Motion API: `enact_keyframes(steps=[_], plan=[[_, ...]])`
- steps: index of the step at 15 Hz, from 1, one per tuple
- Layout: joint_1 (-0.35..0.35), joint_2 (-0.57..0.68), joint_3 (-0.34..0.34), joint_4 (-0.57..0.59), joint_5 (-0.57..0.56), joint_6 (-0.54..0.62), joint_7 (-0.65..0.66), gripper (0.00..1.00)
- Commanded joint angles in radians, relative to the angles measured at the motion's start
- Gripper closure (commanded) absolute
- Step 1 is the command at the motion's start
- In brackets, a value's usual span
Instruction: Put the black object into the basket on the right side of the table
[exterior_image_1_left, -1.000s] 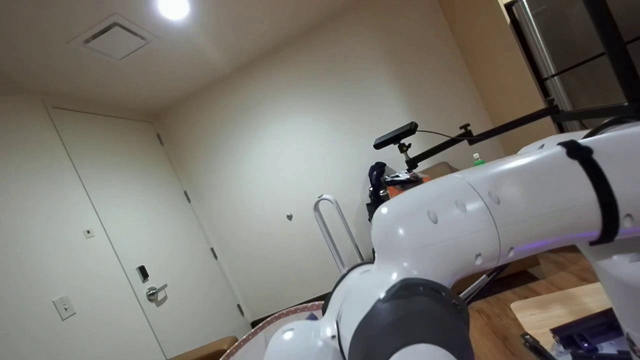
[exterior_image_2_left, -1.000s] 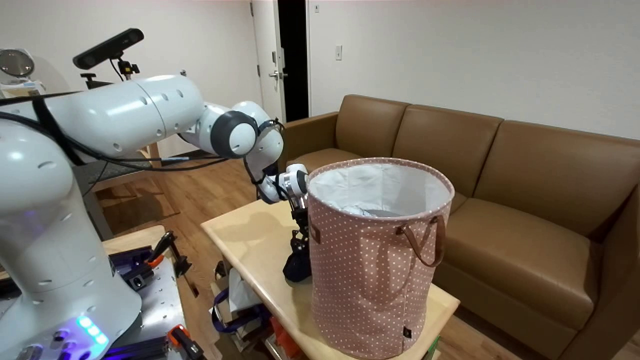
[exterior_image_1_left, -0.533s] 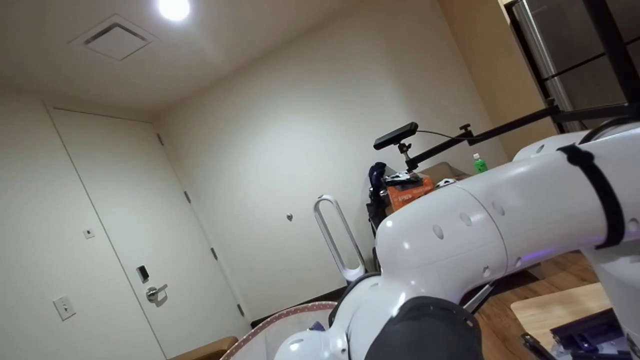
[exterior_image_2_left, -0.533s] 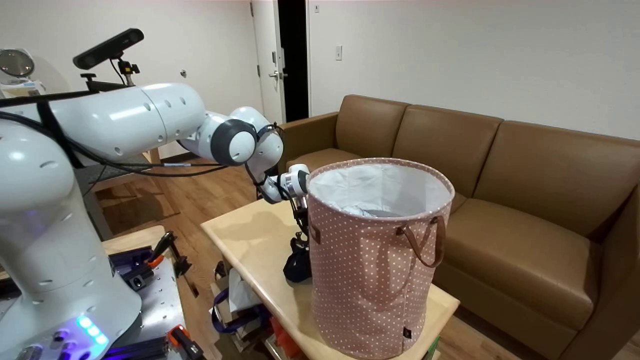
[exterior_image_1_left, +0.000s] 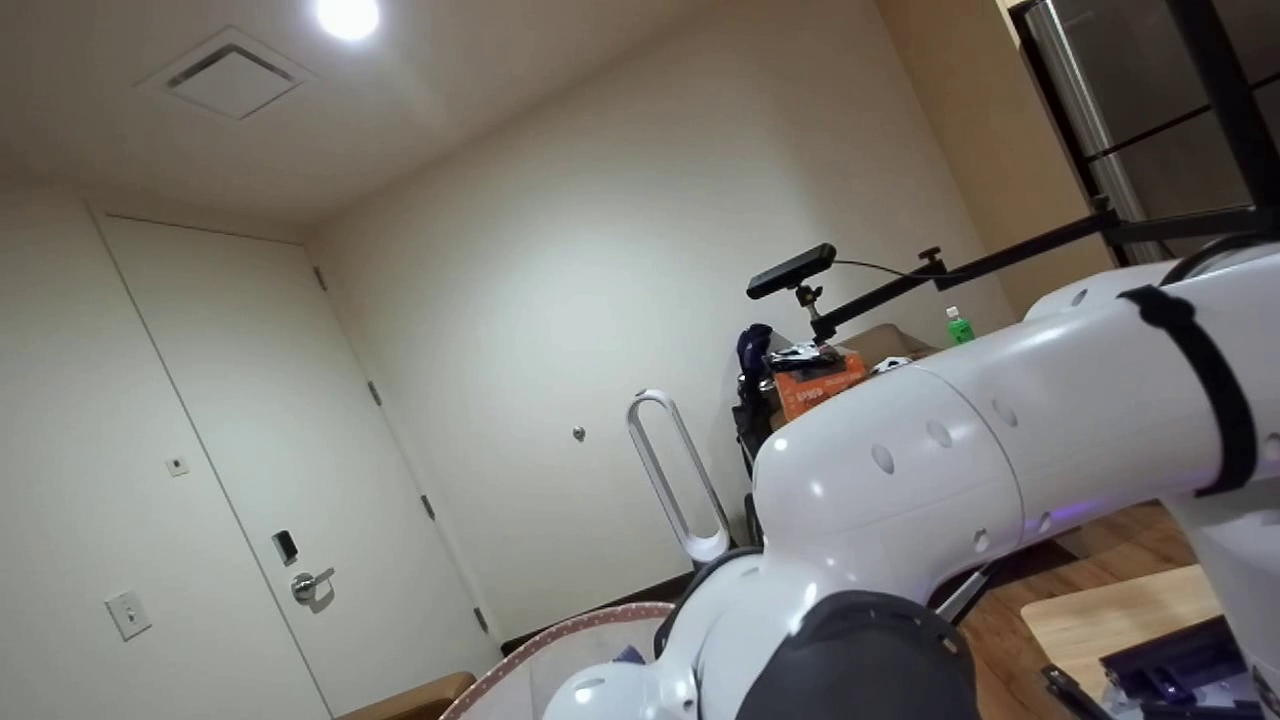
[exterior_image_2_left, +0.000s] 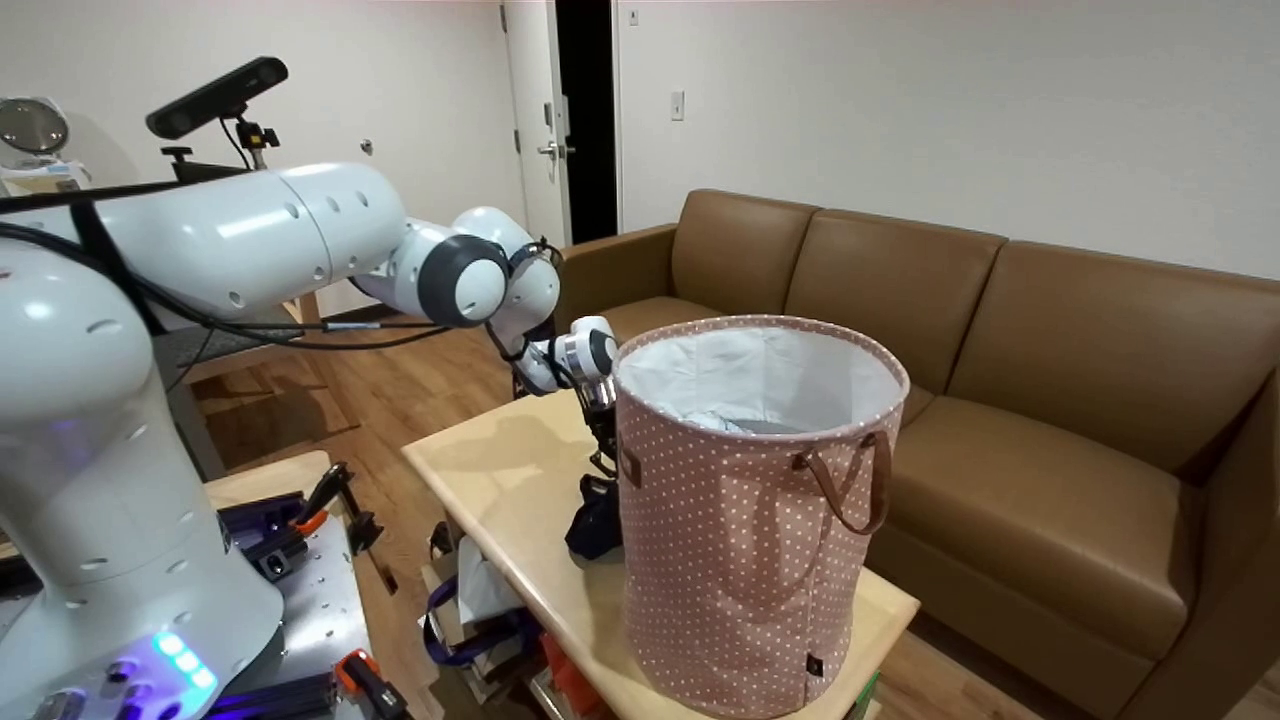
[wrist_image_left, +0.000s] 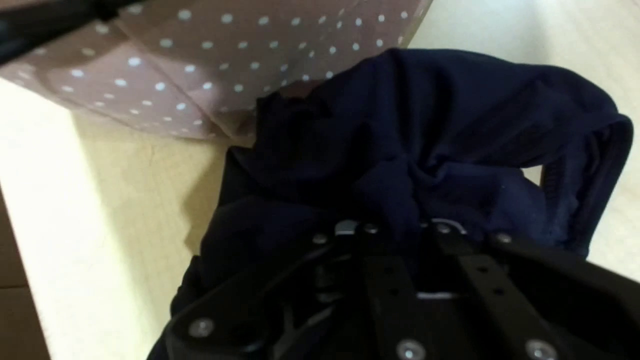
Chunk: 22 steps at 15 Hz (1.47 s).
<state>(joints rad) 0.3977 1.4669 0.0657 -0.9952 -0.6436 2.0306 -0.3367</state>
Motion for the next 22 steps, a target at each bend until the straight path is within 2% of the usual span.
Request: enact_keyframes(steps=[1,9,11,13,14,17,18,19,22], plan=[[0.010,-0.049,0.028,0.010,-0.002,0.015,-0.047,0.95],[0.027,-0.406,-0.006,-0.245,-0.031,0.127,0.131,0.95],[0.032,-0.500,-0.016,-0.320,-0.033,0.125,0.194,0.95],[0.025,-0.588,-0.013,-0.399,-0.028,0.091,0.204,0.95],[0.030,-0.460,-0.011,-0.237,-0.004,0.091,0.151,0.87],[0.025,-0.547,-0.008,-0.331,-0.010,0.083,0.170,0.87],[0.017,-0.515,0.009,-0.297,0.012,0.058,0.129,0.96],[0.024,-0.521,0.005,-0.293,0.010,0.061,0.147,0.96],[0.019,-0.643,0.019,-0.380,0.011,0.173,0.209,0.96]])
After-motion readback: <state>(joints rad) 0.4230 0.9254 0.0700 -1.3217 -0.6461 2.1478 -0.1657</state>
